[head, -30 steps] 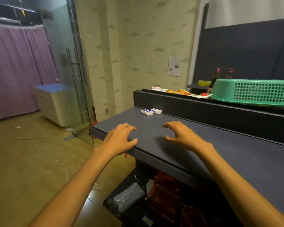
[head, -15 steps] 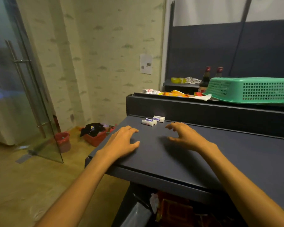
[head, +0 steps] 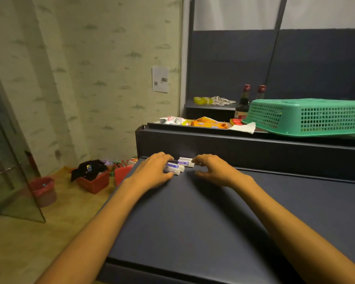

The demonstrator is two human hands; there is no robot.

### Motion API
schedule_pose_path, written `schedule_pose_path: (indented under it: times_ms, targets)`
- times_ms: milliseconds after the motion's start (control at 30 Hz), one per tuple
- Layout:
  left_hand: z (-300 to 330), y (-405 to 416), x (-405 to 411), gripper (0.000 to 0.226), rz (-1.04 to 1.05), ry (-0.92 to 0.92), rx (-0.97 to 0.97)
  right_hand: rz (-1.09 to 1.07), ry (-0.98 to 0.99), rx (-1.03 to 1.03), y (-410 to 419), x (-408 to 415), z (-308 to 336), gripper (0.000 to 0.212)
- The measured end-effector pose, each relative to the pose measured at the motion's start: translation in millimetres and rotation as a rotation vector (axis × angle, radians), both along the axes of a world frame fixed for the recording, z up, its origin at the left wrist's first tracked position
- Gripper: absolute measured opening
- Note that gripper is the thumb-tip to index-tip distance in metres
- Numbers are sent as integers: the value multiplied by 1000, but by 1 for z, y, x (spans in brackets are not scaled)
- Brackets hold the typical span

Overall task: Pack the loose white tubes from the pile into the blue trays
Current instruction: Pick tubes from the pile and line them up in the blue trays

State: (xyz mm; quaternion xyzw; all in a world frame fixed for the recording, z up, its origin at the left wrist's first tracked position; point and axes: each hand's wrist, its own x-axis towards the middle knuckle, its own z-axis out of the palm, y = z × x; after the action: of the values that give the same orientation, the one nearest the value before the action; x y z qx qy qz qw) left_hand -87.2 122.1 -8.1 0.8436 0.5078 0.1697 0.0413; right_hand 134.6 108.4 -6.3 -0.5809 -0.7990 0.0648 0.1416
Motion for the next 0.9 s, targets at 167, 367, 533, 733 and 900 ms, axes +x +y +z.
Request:
schedule_pose_path:
  times_ms: [167, 367, 533, 733, 900]
  targets:
    - [-5, 22, 1, 40, 12, 14, -42, 85, -83, 28, 29, -8, -4, 38]
    - [-10, 30, -3, 27, -11, 27, -50, 156, -78, 74, 47, -22, -13, 31]
    - [-11, 30, -6, 18, -13, -28, -82, 142, -91, 99, 50, -24, -14, 26]
    - [-4, 23, -6, 24, -32, -69, -25, 32, 31, 4, 38, -16, -11, 18]
    - [4, 11, -4, 34, -84, -168, -71, -50, 349, 17, 8, 3, 2, 16]
